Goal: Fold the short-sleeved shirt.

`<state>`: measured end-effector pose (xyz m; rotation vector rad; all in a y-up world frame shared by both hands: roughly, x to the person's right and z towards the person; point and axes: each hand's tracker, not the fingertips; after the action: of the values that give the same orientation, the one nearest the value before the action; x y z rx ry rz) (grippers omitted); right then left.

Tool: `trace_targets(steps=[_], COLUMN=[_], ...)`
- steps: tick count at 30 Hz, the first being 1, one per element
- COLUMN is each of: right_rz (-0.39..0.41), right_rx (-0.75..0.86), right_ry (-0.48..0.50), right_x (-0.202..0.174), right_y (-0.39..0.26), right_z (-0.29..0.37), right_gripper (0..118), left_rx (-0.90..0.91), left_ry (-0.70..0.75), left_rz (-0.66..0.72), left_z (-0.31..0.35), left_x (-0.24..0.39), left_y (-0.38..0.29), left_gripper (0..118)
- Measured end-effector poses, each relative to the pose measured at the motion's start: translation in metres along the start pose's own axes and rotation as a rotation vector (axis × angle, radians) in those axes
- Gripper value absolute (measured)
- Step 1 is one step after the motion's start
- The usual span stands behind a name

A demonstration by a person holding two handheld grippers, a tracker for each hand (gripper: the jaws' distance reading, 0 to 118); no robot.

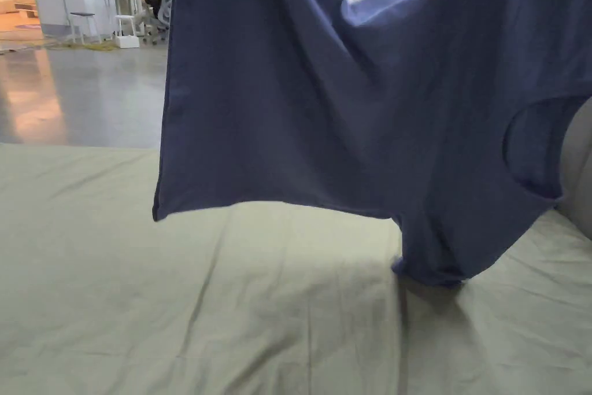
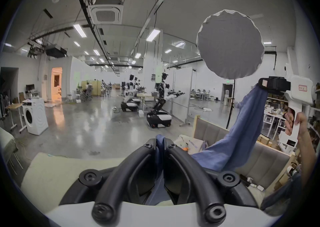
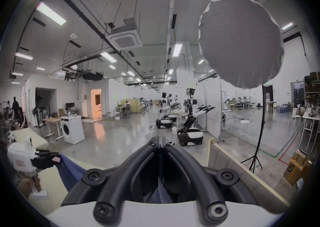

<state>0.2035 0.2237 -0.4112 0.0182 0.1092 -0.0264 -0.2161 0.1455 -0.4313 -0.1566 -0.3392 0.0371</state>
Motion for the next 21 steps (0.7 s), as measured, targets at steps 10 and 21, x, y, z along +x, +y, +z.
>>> trace_targets(steps=[10,21], right_rz=[-0.194,-0.234], right_rx=[-0.165,-0.344], right_ry=[0.154,0.269], right_x=[0.056,0.088], right_y=[-0.136,-0.272], right_z=[0.059,0.229], right_gripper=[3,3], left_rx=[-0.101,-0.222], left_ry=[-0.183,-0.238], left_rz=[0.049,0.096], left_z=[0.046,0.189], left_x=[-0.006,0.004], left_y=[-0.154,-0.291], left_gripper=[9,9])
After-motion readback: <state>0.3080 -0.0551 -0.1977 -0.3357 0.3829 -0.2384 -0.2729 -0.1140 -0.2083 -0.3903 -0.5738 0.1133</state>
